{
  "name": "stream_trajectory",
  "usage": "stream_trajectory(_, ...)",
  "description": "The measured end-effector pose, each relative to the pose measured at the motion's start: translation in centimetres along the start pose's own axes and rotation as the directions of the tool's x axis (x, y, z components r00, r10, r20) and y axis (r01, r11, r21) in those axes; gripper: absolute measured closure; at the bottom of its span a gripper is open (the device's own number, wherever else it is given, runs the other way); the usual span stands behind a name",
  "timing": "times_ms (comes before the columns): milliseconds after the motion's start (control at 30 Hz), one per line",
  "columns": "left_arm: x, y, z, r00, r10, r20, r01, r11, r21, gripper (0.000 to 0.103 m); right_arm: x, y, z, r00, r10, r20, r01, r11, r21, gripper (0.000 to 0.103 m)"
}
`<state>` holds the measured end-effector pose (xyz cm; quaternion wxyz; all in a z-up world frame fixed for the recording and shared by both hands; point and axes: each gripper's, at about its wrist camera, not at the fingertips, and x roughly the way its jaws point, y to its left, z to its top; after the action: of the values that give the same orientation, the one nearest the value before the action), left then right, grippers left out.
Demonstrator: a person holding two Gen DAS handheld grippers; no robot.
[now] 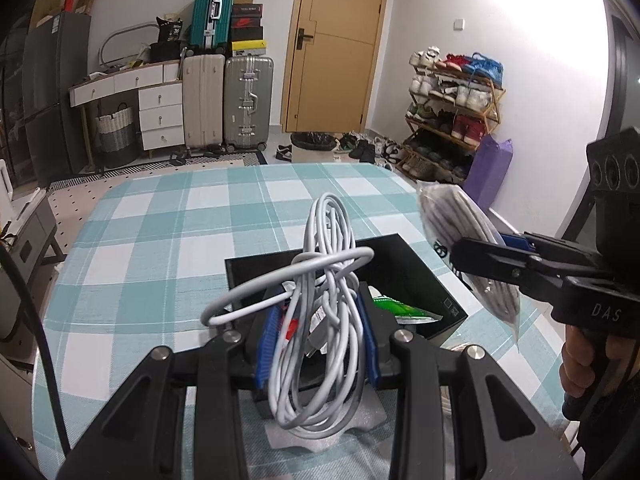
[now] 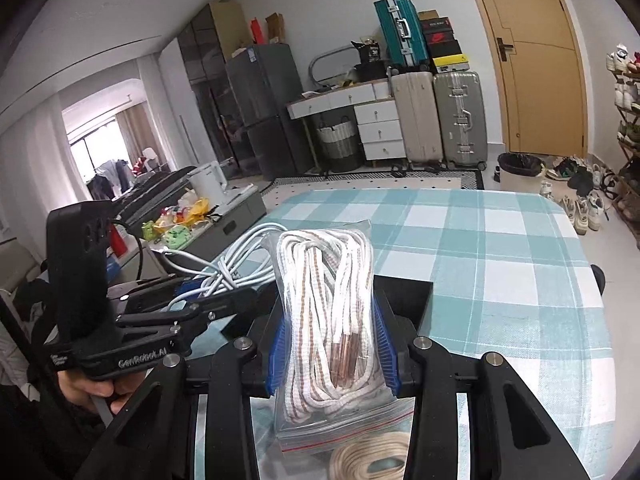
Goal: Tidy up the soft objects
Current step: 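Carry the cable coil with the left tool while the right carries the bagged rope into the box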
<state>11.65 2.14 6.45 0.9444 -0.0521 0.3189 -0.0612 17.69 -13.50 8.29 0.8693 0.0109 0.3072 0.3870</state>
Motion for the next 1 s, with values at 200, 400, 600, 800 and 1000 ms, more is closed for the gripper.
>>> stream_trajectory(200, 1.8, -0.3, 0.0, 0.999, 0.005, -0.037, -0.005, 1.000, 0.003, 0.069, 1.8, -0.5, 0.2, 0.999, -0.022, -0.032, 0.022, 1.000, -0.004, 0.065)
stream_trajectory(400, 3.4, -0.3, -0.1, 0.997, 0.023, -0.072, -0.023, 1.000, 0.009, 0.069, 4.2, -1.2, 0.4, 0.996, -0.051, -0.079, 0.050, 0.999, -0.014, 0.065)
stream_trajectory(600, 4.4, -0.4, -0.3, 0.994, 0.052, -0.094, -0.051, 0.998, 0.021, 0.069, 6.5, -1.6, 0.3, 0.985, -0.105, -0.135, 0.104, 0.994, -0.014, 0.065)
stream_trajectory(800, 5.1, -0.2, -0.6, 0.993, 0.050, -0.107, -0.048, 0.999, 0.020, 0.069, 8.2, -1.4, 0.2, 0.970, -0.157, -0.185, 0.149, 0.987, -0.055, 0.065)
stream_trajectory(1000, 5.5, -0.1, -0.9, 0.992, 0.040, -0.120, -0.036, 0.999, 0.032, 0.069, 9.8, -1.4, 0.0, 0.956, -0.195, -0.220, 0.177, 0.979, -0.097, 0.065)
